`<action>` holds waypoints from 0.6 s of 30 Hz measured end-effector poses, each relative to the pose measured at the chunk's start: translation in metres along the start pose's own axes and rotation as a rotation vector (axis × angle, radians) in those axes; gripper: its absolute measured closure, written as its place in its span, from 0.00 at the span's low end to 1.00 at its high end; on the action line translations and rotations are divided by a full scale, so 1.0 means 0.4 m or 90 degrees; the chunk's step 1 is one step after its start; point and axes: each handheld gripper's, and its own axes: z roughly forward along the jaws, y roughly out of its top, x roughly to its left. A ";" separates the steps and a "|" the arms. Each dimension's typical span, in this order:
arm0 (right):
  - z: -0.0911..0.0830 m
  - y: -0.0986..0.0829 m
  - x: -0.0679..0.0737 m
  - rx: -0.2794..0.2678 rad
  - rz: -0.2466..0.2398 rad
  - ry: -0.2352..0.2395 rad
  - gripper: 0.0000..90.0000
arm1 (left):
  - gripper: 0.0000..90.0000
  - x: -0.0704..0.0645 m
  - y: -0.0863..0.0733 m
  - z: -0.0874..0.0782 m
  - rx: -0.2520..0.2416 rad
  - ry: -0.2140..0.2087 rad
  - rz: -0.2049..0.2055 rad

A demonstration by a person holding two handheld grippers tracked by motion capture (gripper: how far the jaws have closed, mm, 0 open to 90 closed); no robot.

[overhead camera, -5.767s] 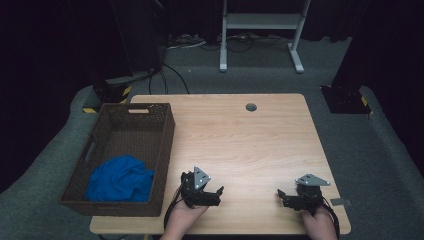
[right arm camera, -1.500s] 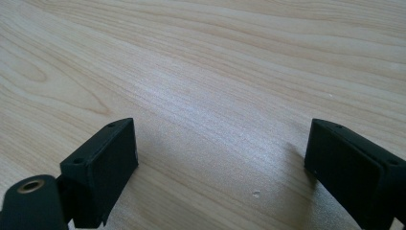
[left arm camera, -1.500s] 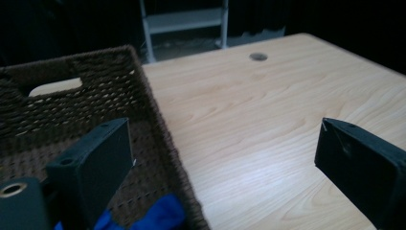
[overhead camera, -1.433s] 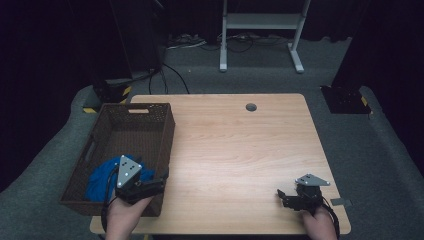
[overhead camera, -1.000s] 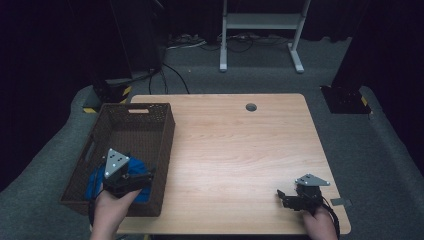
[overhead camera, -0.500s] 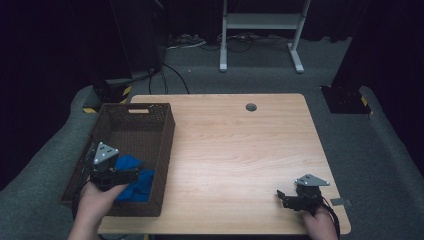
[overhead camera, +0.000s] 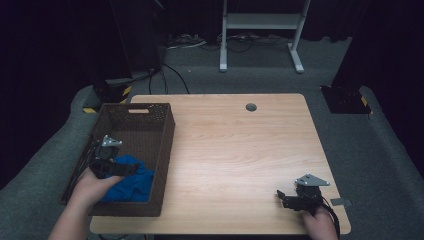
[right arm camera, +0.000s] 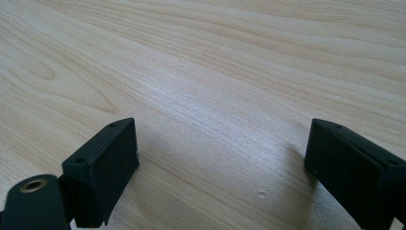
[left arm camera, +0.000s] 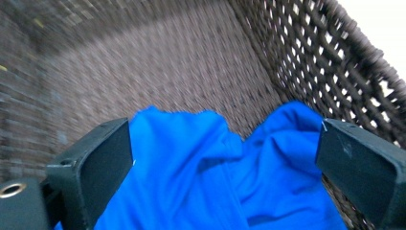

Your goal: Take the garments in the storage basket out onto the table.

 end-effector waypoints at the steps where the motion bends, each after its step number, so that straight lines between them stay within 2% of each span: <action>1: 0.000 0.000 0.000 0.000 0.000 0.000 0.12 | 0.06 0.000 0.000 0.000 0.000 0.000 0.000; 4: 0.000 0.000 0.000 0.000 0.001 0.000 0.12 | 0.07 0.005 0.002 0.031 0.043 0.009 0.008; 6: 0.000 0.000 0.000 0.000 0.000 0.000 0.12 | 0.07 0.008 0.004 0.048 0.059 0.005 0.005; 7: 0.000 0.000 0.000 0.000 0.000 0.000 0.12 | 0.07 0.009 0.007 0.061 0.078 0.004 0.014; 8: 0.000 0.000 0.000 0.000 0.000 0.001 0.12 | 0.07 0.009 0.007 0.061 0.078 0.004 0.014; 11: 0.000 0.000 0.000 0.000 0.000 0.002 0.12 | 0.07 0.013 0.010 0.083 0.109 -0.008 0.001; 12: 0.000 0.000 0.000 0.000 0.000 0.002 0.12 | 0.07 0.015 0.012 0.093 0.132 -0.008 0.007; 18: 0.000 0.000 0.001 0.000 0.000 0.003 0.12 | 0.06 0.022 0.008 0.121 0.175 -0.016 -0.004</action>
